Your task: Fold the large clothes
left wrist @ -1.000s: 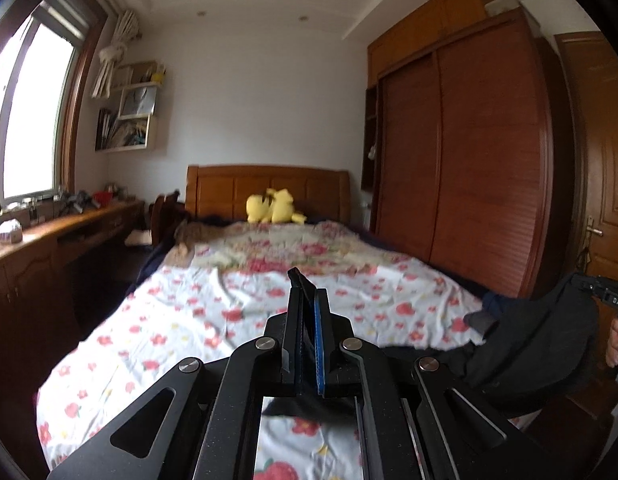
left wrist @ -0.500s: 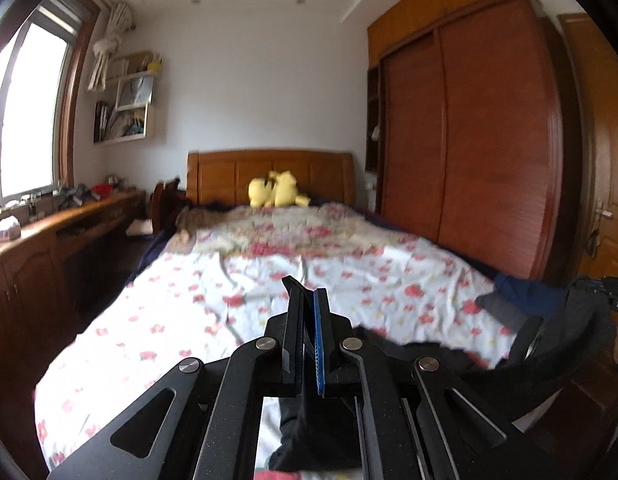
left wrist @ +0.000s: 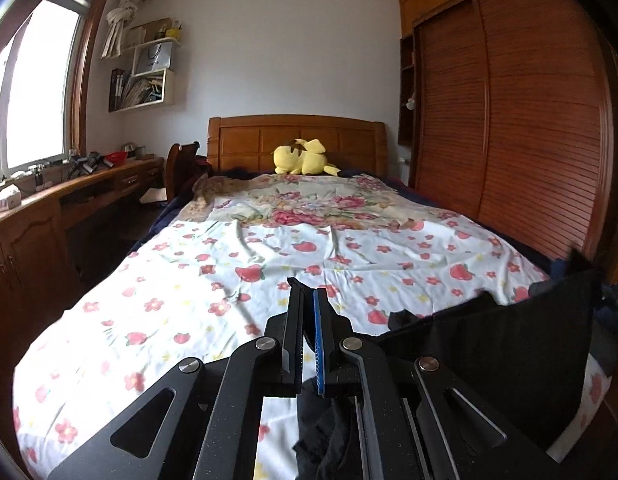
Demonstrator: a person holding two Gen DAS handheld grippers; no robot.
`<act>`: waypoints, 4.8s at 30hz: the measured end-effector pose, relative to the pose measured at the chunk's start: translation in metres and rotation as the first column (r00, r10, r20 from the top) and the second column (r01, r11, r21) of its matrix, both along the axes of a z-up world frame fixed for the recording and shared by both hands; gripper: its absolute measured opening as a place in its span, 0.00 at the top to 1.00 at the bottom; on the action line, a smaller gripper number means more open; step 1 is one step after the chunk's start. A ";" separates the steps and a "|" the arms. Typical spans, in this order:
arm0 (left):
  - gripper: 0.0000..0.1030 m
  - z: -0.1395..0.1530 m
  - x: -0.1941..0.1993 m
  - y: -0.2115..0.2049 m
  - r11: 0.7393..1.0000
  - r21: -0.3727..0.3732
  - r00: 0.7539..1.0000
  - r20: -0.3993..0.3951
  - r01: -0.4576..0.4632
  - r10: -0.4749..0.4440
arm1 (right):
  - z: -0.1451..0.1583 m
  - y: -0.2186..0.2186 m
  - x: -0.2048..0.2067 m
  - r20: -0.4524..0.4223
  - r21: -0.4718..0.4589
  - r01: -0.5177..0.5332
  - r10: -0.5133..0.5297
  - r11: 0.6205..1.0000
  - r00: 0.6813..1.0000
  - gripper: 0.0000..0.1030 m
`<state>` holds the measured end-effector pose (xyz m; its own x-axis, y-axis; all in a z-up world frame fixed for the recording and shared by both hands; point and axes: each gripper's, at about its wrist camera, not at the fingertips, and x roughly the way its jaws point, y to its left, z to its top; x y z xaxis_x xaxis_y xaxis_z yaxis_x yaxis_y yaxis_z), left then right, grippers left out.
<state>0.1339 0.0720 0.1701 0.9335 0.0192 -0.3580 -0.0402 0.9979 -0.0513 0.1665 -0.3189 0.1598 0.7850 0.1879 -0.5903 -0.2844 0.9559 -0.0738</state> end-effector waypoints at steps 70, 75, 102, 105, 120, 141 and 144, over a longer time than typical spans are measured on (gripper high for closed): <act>0.75 -0.101 0.055 -0.044 0.965 -0.029 0.943 -0.209 0.259 -0.259 | -0.133 0.078 0.140 -0.351 -0.155 0.002 -0.057 0.988 0.935 0.48; 0.64 -0.101 0.046 -0.056 0.952 -0.027 0.929 -0.212 0.305 -0.303 | -0.129 0.079 0.094 -0.353 -0.164 -0.034 -0.027 0.986 0.935 0.48; 0.51 -0.124 -0.011 -0.083 0.962 -0.033 0.908 -0.321 0.273 -0.269 | -0.128 0.024 0.000 -0.318 -0.183 0.043 -0.100 0.982 0.943 0.48; 0.46 -0.129 -0.013 -0.083 0.969 -0.025 0.909 -0.342 0.247 -0.241 | -0.118 0.034 0.001 -0.317 -0.111 0.017 -0.051 0.994 0.947 0.48; 0.45 -0.108 -0.050 -0.039 1.000 0.002 0.945 -0.326 0.031 -0.029 | -0.173 0.117 0.003 -0.405 -0.029 -0.238 0.207 0.971 0.891 0.48; 0.45 -0.139 -0.044 0.000 0.994 -0.007 0.886 -0.453 -0.111 0.096 | -0.180 0.107 -0.001 -0.394 0.041 -0.248 0.244 0.968 0.886 0.48; 0.45 -0.135 -0.044 0.001 0.993 0.004 0.886 -0.450 -0.117 0.106 | -0.181 0.108 -0.001 -0.391 0.039 -0.246 0.242 0.968 0.888 0.48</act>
